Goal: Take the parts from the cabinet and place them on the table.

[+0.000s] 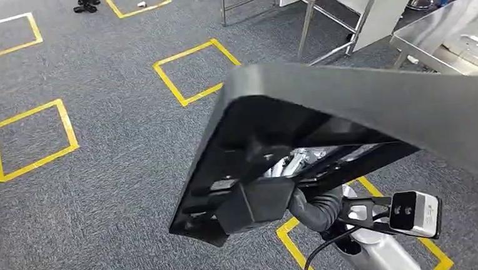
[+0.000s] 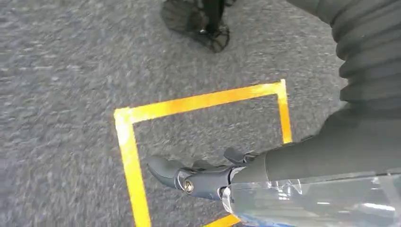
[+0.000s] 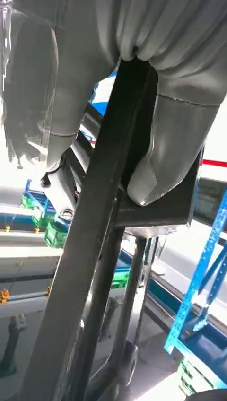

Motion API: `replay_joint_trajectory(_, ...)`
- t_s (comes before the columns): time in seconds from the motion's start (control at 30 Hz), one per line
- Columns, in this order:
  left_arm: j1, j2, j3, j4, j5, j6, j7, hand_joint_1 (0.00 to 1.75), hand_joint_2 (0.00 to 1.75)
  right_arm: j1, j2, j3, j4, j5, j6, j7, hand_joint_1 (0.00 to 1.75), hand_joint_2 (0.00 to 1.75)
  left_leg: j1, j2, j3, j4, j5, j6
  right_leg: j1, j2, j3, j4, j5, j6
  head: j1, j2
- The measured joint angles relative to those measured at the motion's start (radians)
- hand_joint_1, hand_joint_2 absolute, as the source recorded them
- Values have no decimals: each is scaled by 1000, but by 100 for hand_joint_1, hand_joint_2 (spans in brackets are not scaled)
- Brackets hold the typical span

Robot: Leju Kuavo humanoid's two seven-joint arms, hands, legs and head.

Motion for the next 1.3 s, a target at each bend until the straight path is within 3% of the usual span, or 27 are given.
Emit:
replay_joint_trajectory(0.07, 5, 0, 0, 0, 8, 6, -2, 0, 175, -5, 0, 6, 8, -3, 3, -4, 175, 175, -3, 21, -1, 0, -3, 3, -5, -26, -76, 155, -78, 8, 0, 0)
replay_joint_trajectory(0.13, 6, 0, 1, 0, 10, 7, -1, 0, 175, -18, 0, 13, 22, -22, -1, -3, 175, 175, -3, 45, -1, 0, -5, 3, -9, -31, -130, 258, -103, 12, 0, 0)
replay_joint_trajectory(0.17, 4, 0, 1, 0, 9, 7, 0, 0, 175, -30, 0, 16, 30, -36, -8, 5, 175, 175, -3, 57, 0, 0, -6, 2, -10, -32, -123, 241, -81, 13, 0, 0)
replay_joint_trajectory(0.23, 1, 0, 0, 0, 4, 7, 2, 0, 175, -57, -2, 22, 40, -61, -27, 20, 175, 175, -3, 77, 7, 0, -10, -2, -7, -47, -36, 76, 7, 5, 0, 0)
replay_joint_trajectory(0.27, 0, -1, 0, 0, 0, 7, -2, 0, 175, -70, -2, 23, 43, -71, -37, 26, 175, 175, -4, 84, 11, 0, -12, -5, -1, -78, 15, -16, 42, -4, 0, 0)
replay_joint_trajectory(0.3, 0, -1, -1, 0, -2, 8, -6, 0, 175, -82, -3, 25, 44, -77, -45, 27, 175, 175, -7, 93, 14, 0, -14, -9, 11, -122, 35, -61, 29, -15, 0, 0)
replay_joint_trajectory(0.43, -3, -2, -3, 0, -4, 10, -14, 0, 175, -93, -17, 29, 50, -90, -58, 26, 175, 175, -8, 128, 29, -9, -20, -31, 16, -76, 33, -69, 35, -29, 0, 0)
replay_joint_trajectory(0.47, -5, -2, -3, 0, -4, 11, -14, 0, 175, -94, -19, 29, 50, -91, -58, 26, 175, 175, -5, 112, 27, -1, -28, -38, -1, -66, 46, -83, 45, -36, 0, 0)
replay_joint_trajectory(0.5, -5, -2, -3, 0, -4, 12, -15, 0, 175, -100, -21, 30, 51, -92, -58, 25, 175, 175, -5, 65, 18, 27, -46, -41, 0, -55, 49, -87, 47, -41, 0, 0)
replay_joint_trajectory(0.53, -3, -2, -3, 0, -5, 11, -15, 0, 175, -104, -21, 32, 52, -92, -60, 25, 175, 175, -4, 38, -10, 89, -81, -41, 1, -47, 49, -86, 47, -45, -1, 0)
replay_joint_trajectory(0.6, 3, -2, -3, 0, -7, 11, -15, 0, 175, -102, -23, 37, 55, -92, -76, 16, 175, 175, -3, 22, -96, 258, -153, -45, 3, -20, 49, -85, 45, -48, 0, 0)
replay_joint_trajectory(0.63, 5, -1, -3, 0, -8, 11, -14, 0, 175, -98, -26, 40, 58, -92, -81, 8, 175, 175, -3, 22, -125, 307, -160, -46, 4, -7, 49, -84, 45, -49, 0, 0)
replay_joint_trajectory(0.67, 6, -1, -3, 0, -9, 11, -14, 0, 175, -94, -31, 43, 60, -92, -85, 2, 175, 175, -3, 22, -132, 306, -139, -47, 4, 8, 51, -83, 44, -48, 0, 0)
replay_joint_trajectory(0.7, 6, 0, -3, 0, -9, 12, -13, 0, 175, -92, -37, 46, 63, -92, -88, -5, 175, 175, -2, 21, -115, 255, -97, -46, 3, 22, 53, -82, 42, -46, 0, 0)
replay_joint_trajectory(0.77, 5, 2, -3, 0, -7, 11, -12, 0, 175, -92, -47, 48, 68, -93, -90, -14, 175, 175, 0, 2, -42, 83, 3, -43, 0, 47, 58, -74, 35, -40, 0, 0)
replay_joint_trajectory(0.8, 5, 4, -3, 0, -6, 11, -11, 0, 175, -93, -51, 48, 70, -98, -90, -19, 175, 175, 4, -42, -14, 23, 6, -38, -2, 56, 55, -69, 31, -35, 0, 0)
replay_joint_trajectory(0.83, 4, 5, -4, 0, -3, 10, -11, 0, 175, -95, -55, 49, 73, -102, -90, -22, 175, 175, 5, -47, -4, -2, -1, -37, 3, 69, 47, -58, 28, -29, 0, 0)
replay_joint_trajectory(0.93, 1, 8, -4, 0, -1, 10, -13, 0, 175, -94, -65, 51, 77, -108, -90, -26, 175, 175, -4, -27, -5, 4, -2, -22, -6, 93, 41, -66, 32, -10, 0, 0)
replay_joint_trajectory(0.97, -2, 6, -3, 0, 0, 9, -13, 0, 175, -94, -71, 51, 77, -109, -90, -26, 175, 175, 4, -15, -1, -7, 4, -13, -4, 87, 40, -60, 27, -5, 0, 0)
replay_joint_trajectory(1.0, -4, 7, -4, 0, -1, 8, -14, 0, 175, -96, -76, 51, 77, -109, -91, -27, 175, 175, 3, -6, 3, -12, 4, -8, -1, 26, 31, -37, 12, 2, 0, 0)
replay_joint_trajectory(1.03, -3, 7, -4, 0, -1, 8, -14, 0, 175, -99, -78, 51, 78, -109, -91, -27, 175, 175, 3, 3, 5, -13, 3, -2, -2, -8, 4, 15, -21, 7, 0, 0)
replay_joint_trajectory(1.1, 2, 8, -4, 0, -1, 8, -13, 0, 175, -97, -79, 53, 79, -111, -91, -27, 175, 175, 1, 24, 5, -12, 0, 1, -9, -27, -79, 174, -90, 16, 0, 0)
replay_joint_trajectory(1.13, 3, 8, -3, 0, -1, 8, -13, 0, 175, -96, -80, 53, 82, -111, -91, -27, 175, 175, 1, 35, 5, -11, -2, 1, -11, -29, -113, 232, -104, 18, 0, 0)
replay_joint_trajectory(1.17, 3, 8, -4, 0, -1, 8, -13, 0, 175, -96, -83, 53, 84, -111, -91, -27, 175, 175, 1, 46, 6, -11, -4, 0, -14, -30, -125, 244, -91, 21, 0, 0)
replay_joint_trajectory(1.2, 3, 7, -4, 0, -1, 7, -13, 0, 175, -96, -84, 54, 86, -111, -91, -27, 175, 175, 1, 56, 10, -10, -8, -2, -16, -33, -107, 202, -54, 21, 0, 0)
replay_joint_trajectory(1.27, 2, 7, -4, 0, -1, 6, -14, 0, 175, -97, -84, 56, 87, -111, -91, -26, 175, 175, 1, 75, 21, -9, -16, -8, -14, -57, -18, 27, 39, 16, 0, 0)
replay_joint_trajectory(1.3, 2, 7, -4, 0, -1, 6, -14, 0, 175, -99, -84, 57, 86, -111, -92, -24, 175, 175, 0, 83, 28, -9, -20, -12, -8, -97, 21, -54, 58, 8, 0, 0)
